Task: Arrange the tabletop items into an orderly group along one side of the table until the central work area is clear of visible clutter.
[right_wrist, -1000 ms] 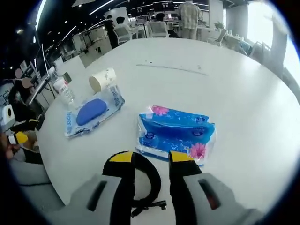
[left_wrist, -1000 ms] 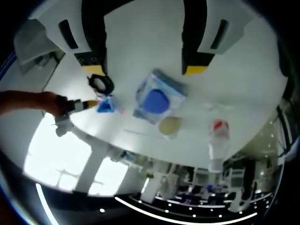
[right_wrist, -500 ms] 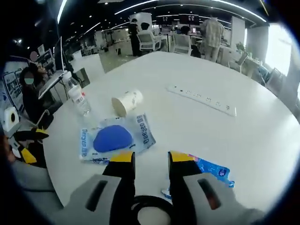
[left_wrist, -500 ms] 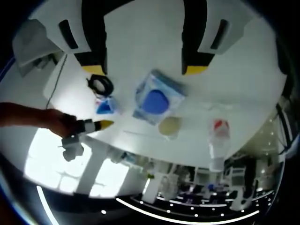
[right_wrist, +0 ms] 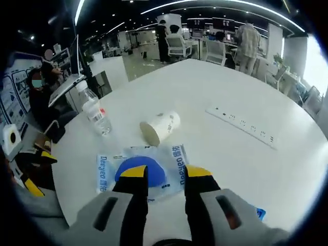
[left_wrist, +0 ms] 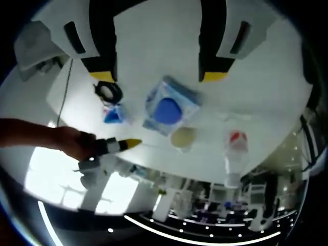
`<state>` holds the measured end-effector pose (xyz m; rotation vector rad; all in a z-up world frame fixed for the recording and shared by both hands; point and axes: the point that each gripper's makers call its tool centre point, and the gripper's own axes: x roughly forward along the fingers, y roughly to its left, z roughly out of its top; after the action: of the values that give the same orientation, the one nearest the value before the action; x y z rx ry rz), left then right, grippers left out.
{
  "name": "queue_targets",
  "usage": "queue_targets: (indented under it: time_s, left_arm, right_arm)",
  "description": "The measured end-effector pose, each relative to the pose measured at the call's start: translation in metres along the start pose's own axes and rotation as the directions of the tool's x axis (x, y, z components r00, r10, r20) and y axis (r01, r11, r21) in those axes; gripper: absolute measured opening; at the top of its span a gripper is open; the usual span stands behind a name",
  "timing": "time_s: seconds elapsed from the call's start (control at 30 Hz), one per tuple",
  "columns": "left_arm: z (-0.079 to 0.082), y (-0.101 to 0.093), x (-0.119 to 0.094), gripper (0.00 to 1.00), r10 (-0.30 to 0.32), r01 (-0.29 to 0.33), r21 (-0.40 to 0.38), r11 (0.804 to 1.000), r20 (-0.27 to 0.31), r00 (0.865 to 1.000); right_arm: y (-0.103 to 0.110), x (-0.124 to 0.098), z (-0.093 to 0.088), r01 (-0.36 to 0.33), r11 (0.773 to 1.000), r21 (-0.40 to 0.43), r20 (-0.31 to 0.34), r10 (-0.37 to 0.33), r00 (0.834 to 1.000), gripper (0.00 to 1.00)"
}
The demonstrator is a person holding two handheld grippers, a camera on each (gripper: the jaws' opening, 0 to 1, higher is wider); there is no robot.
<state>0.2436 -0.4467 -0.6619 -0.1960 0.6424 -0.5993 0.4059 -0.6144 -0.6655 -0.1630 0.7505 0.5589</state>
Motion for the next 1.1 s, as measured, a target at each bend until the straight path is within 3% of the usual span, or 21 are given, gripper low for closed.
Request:
queue_targets:
  time_s: [0.57,0.67,0.83,1.1]
  left_arm:
    - [0.001,0.0,0.001,0.61,-0.004,0.004,-0.014,1.0,0.006,1.0]
    - [0.0,0.0,0.001,0.61,-0.004,0.004,-0.017,1.0,0.005,1.0]
    - [-0.001,0.0,0.004,0.61,-0.009,0.009,-0.017,1.0,0.001,1.0]
    - [-0.006,-0.005,0.008,0.6,-0.025,0.025,0.001,1.0,-0.019,1.0]
  right_arm:
    - [0.007,0.038,0.034,-0.027,0.999,-0.034,0.027,0.028,0.999,0.26]
    - [0.014,0.048,0.039,-0.061,0.998,0.004,0.057,0.061,0.997,0.26]
    - [0.02,0.072,0.033,-0.038,0.998,-0.041,0.029,0.039,0.999,0.26]
    - [0.02,0.087,0.035,0.032,0.997,-0.073,0.041,-0.029,0.999,0.25]
